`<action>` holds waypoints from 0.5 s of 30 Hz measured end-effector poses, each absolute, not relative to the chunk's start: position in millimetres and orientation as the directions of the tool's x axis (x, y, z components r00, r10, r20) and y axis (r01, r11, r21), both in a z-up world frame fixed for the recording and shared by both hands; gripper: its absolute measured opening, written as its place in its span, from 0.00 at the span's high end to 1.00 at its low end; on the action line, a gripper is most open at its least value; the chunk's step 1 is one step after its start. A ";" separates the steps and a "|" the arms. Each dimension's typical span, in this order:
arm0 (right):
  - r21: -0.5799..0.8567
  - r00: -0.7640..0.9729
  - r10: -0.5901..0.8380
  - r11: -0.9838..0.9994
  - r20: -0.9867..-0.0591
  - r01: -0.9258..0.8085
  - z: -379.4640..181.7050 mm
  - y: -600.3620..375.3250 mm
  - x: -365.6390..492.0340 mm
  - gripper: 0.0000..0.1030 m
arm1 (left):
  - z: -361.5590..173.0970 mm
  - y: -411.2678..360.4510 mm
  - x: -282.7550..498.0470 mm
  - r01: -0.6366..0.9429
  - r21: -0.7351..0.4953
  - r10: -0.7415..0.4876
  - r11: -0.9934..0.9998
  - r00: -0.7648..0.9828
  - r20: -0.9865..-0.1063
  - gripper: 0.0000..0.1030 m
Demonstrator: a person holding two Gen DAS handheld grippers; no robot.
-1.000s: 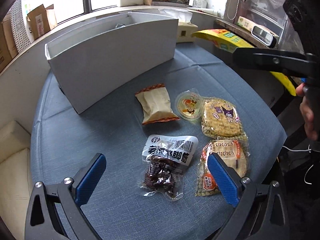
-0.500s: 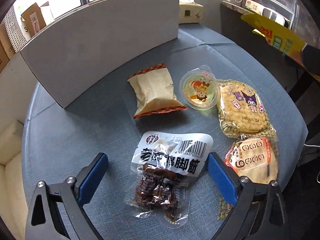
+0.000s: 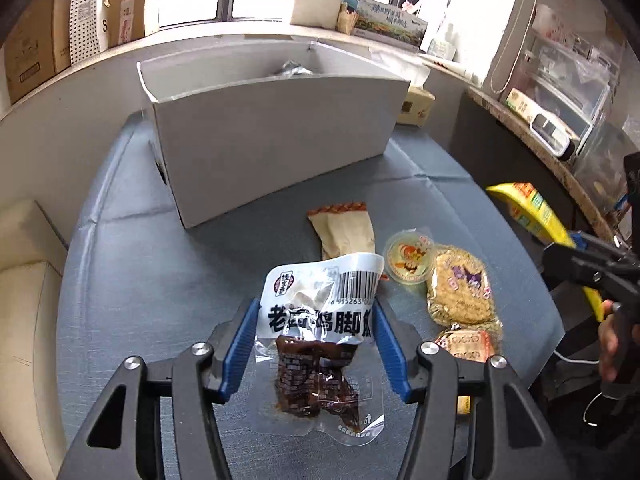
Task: Organize snacks
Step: 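Carry the yellow bag and meat pack into the white box and release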
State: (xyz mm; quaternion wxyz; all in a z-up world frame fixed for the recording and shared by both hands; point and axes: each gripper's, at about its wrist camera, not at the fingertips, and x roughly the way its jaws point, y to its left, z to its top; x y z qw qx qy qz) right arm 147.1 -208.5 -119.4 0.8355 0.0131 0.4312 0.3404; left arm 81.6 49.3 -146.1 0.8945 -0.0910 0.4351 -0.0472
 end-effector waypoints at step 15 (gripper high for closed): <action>0.313 0.444 0.636 0.733 -0.631 -0.604 -70.3 -165.6 203.2 0.15 | -47.0 81.7 133.8 -0.061 -0.192 -0.079 0.979 0.760 -0.645 0.39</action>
